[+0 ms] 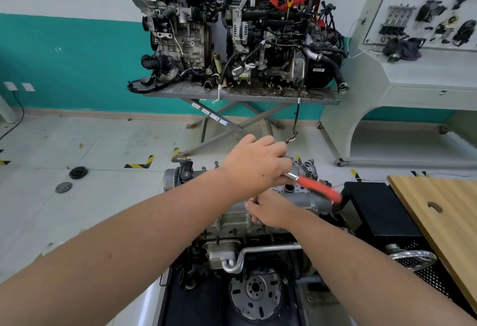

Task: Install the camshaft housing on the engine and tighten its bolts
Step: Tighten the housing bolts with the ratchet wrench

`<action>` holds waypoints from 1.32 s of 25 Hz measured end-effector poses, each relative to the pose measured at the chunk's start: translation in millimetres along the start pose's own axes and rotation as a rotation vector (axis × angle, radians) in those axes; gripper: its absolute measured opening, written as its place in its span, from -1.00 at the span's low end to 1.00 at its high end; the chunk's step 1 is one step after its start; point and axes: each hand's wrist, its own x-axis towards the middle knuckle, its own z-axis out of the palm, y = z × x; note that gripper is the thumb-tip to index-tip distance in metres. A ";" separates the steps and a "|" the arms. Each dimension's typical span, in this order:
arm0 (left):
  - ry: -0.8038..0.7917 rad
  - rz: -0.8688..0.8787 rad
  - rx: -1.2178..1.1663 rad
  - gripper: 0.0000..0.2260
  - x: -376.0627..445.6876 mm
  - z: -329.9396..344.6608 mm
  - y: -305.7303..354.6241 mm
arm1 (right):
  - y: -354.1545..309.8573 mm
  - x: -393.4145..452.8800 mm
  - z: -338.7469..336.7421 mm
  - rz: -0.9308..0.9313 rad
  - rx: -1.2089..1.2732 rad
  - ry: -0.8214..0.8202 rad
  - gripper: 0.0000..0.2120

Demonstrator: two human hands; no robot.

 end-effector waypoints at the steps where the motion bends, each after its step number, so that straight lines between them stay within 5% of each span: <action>1: 0.140 0.022 -0.012 -0.60 -5.0 6.8 -1.2 | -0.5 -0.8 0.7 -0.009 0.008 0.005 -0.58; 3: 0.367 -0.053 -0.110 -0.57 -10.7 22.4 0.3 | 0.5 -1.7 1.1 -0.042 0.077 0.019 -0.65; 5: 0.424 -0.226 -0.443 -0.56 -10.2 33.3 9.2 | 0.9 -1.7 -0.3 -0.088 0.137 0.017 -0.77; 11: 0.380 -0.863 -1.787 -0.62 -0.5 43.4 30.6 | 1.3 -9.6 -30.0 -0.068 -0.037 -0.122 -0.82; 13: 0.300 -0.903 -2.047 -0.60 3.4 42.5 26.0 | -3.5 -11.3 -56.7 -0.041 0.048 0.055 -0.83; 16: 0.141 -0.978 -1.994 -0.58 9.7 39.1 14.8 | -26.9 -12.9 -105.0 0.078 0.778 0.369 -0.76; 19: 0.062 -0.971 -1.995 -0.52 9.2 39.1 6.8 | -52.8 -13.3 -116.3 0.032 0.830 0.086 -0.56; 21: -0.047 -0.929 -1.961 -0.44 6.0 40.7 4.7 | -63.5 -15.8 -102.5 0.090 0.882 -0.057 -0.66; 25: -0.106 -0.954 -1.504 -0.54 -10.4 57.3 8.7 | -63.4 -18.3 -78.8 0.130 1.326 -0.009 -0.83; 28: -0.138 -0.739 -1.020 -0.67 -48.9 87.3 8.3 | -57.0 -18.0 -60.1 -0.082 1.569 0.197 -0.77; 31: -0.386 -0.439 -0.576 -0.86 -84.5 118.5 7.0 | -53.5 -22.6 -39.8 -0.290 1.324 0.361 -0.69; 33: -0.473 -0.383 -0.523 -0.75 -93.5 133.0 9.5 | -53.7 -23.2 -31.3 -0.470 0.911 0.560 -0.72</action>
